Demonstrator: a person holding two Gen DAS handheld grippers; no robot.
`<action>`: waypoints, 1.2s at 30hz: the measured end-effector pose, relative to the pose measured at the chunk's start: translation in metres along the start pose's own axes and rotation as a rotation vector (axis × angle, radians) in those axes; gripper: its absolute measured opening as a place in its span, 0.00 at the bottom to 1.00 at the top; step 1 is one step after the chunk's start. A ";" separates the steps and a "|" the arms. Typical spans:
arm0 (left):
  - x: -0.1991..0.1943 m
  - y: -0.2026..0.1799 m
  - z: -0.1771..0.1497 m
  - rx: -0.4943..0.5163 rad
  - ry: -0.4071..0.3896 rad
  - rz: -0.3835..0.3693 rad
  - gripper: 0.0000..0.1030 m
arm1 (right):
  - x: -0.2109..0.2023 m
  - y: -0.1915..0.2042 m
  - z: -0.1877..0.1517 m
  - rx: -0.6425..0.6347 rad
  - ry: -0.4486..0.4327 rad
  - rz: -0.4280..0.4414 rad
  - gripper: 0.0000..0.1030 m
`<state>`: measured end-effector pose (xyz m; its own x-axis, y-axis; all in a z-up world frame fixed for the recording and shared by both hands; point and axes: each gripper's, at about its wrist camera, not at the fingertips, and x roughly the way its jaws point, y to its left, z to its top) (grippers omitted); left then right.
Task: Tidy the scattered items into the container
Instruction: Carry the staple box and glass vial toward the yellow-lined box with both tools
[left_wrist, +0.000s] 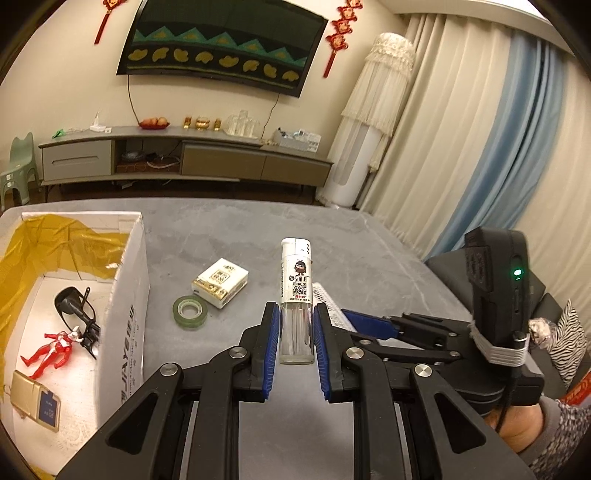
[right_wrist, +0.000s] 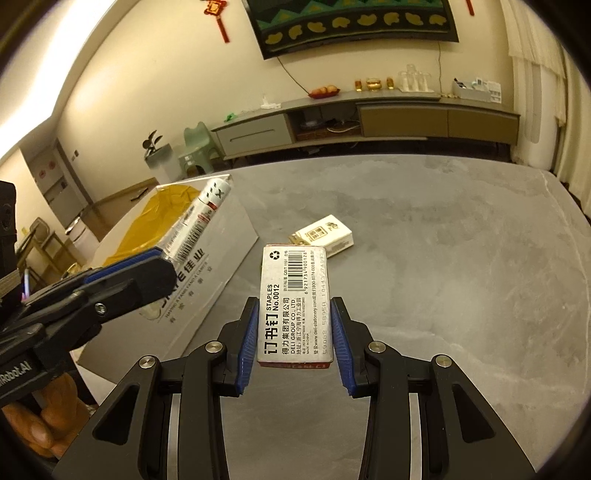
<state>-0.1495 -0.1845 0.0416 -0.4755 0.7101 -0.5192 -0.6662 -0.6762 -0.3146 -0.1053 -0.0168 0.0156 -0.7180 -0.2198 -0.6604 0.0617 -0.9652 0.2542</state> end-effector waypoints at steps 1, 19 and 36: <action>-0.005 0.000 0.001 0.000 -0.011 -0.006 0.19 | -0.001 0.003 0.000 -0.003 0.000 0.000 0.38; -0.064 0.034 0.012 -0.076 -0.131 0.002 0.19 | -0.012 0.060 0.008 -0.082 -0.020 0.030 0.38; -0.096 0.057 0.014 -0.123 -0.200 0.024 0.19 | -0.026 0.105 0.012 -0.152 -0.036 0.051 0.38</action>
<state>-0.1504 -0.2884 0.0846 -0.6032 0.7099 -0.3635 -0.5842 -0.7036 -0.4046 -0.0891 -0.1110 0.0681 -0.7356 -0.2663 -0.6229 0.2011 -0.9639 0.1746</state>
